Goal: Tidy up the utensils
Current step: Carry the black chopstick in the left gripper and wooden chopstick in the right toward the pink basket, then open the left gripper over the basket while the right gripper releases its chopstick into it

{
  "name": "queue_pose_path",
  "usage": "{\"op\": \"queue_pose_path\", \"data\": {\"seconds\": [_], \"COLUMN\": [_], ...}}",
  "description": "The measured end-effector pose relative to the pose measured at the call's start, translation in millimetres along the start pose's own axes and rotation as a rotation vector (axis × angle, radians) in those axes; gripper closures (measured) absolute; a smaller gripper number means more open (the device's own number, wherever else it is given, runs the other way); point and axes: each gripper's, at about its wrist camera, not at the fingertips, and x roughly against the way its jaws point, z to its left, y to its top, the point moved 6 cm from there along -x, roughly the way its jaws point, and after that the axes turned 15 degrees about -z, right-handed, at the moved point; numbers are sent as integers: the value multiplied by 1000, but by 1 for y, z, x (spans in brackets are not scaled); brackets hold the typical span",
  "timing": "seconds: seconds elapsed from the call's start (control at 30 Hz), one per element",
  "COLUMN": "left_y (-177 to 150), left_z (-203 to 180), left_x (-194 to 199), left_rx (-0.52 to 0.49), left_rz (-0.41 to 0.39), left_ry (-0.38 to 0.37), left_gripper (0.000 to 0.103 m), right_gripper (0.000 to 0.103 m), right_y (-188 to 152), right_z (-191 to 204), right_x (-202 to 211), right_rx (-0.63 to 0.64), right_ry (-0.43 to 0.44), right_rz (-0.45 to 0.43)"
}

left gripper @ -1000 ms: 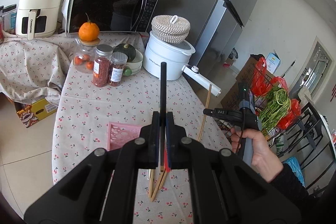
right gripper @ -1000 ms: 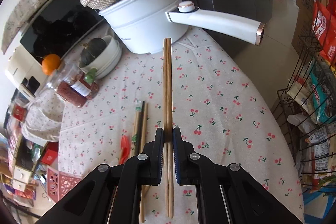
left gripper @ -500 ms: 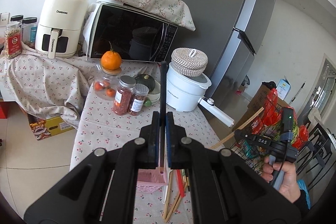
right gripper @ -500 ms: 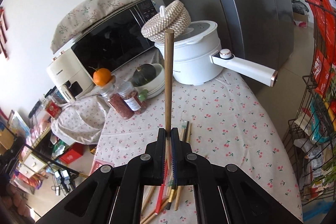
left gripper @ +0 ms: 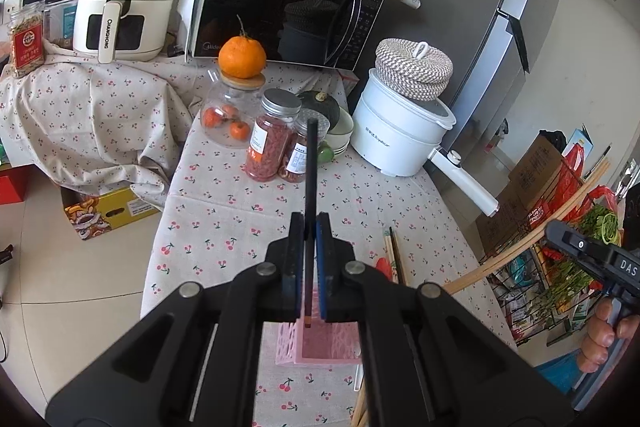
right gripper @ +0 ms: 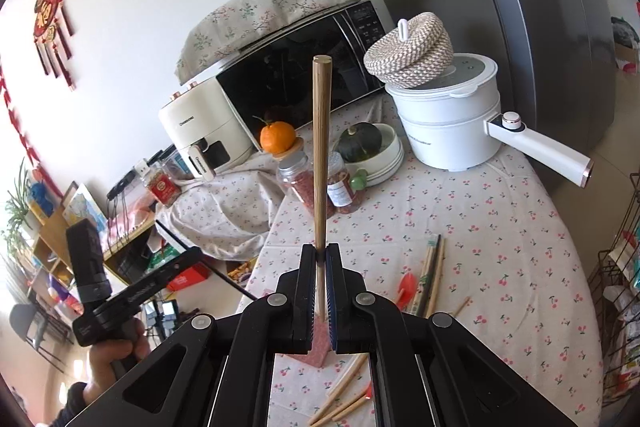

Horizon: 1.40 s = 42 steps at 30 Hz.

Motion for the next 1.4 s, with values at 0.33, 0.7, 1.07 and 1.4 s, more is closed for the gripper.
{"op": "queue_pose_path", "data": {"seconds": [0.33,0.7,1.07,1.4], "left_y": [-1,-5,-27,-36], "left_z": [-3,3,21,16], "left_x": [-13,-7,-2,2], "left_rx": [2,12,13,2], "left_rz": [-14,19,107,154], "left_ry": [-16,17,50,24], "left_gripper": [97,32,25,24], "right_gripper": [98,98,98,68], "right_y": [-10,-32,-66,-69], "right_z": [23,33,33,24], "right_x": [-12,-51,-91,-100], "right_rx": [-26,-46,-23,-47], "right_ry": [73,62,4,-15], "right_rz": [33,107,214,222]}}
